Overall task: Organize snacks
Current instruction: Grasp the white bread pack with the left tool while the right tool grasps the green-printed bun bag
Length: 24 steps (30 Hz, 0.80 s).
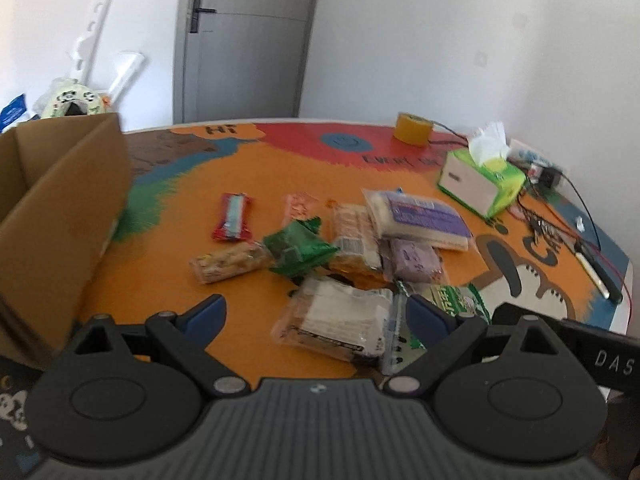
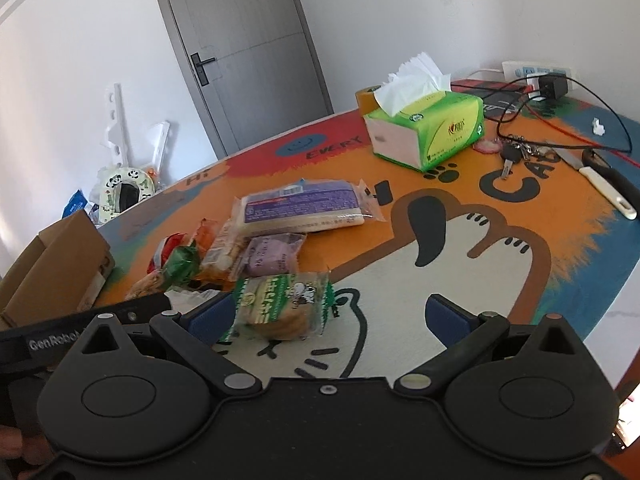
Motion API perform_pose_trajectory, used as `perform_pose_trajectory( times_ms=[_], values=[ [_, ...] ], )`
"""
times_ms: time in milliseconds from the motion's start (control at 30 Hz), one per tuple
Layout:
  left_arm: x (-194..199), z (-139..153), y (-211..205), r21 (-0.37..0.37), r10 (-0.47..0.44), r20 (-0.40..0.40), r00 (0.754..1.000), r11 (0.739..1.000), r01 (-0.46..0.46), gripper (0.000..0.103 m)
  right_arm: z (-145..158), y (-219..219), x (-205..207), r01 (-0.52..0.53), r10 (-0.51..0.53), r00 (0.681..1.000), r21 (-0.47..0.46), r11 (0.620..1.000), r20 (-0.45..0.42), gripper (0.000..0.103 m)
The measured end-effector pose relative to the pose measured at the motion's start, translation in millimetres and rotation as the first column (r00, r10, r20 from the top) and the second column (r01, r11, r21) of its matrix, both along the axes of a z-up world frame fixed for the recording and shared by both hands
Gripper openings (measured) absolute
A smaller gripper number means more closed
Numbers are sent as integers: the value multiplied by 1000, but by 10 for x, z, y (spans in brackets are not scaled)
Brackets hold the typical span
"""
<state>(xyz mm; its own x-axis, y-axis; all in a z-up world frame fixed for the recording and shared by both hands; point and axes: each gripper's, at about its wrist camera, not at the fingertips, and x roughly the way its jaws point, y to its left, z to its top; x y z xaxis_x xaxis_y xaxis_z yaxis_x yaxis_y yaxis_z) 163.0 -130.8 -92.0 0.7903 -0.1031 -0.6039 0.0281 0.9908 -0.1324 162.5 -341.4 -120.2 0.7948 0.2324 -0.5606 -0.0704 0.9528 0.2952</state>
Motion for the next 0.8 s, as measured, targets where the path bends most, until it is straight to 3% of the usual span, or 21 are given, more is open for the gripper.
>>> perform_pose_trajectory(
  times_ms=[433, 667, 800],
  values=[
    [282, -255, -178, 24, -39, -57, 998, 999, 40, 94, -55, -26, 168, 7, -7, 1000, 11, 1000, -27, 103],
    [220, -259, -81, 36, -44, -24, 999, 998, 45, 67, -98, 142, 228, -29, 29, 999, 4, 1000, -30, 103],
    [173, -231, 43, 6, -22, -28, 999, 1000, 22, 63, -100, 237, 262, -48, 48, 998, 3, 999, -28, 103]
  ],
)
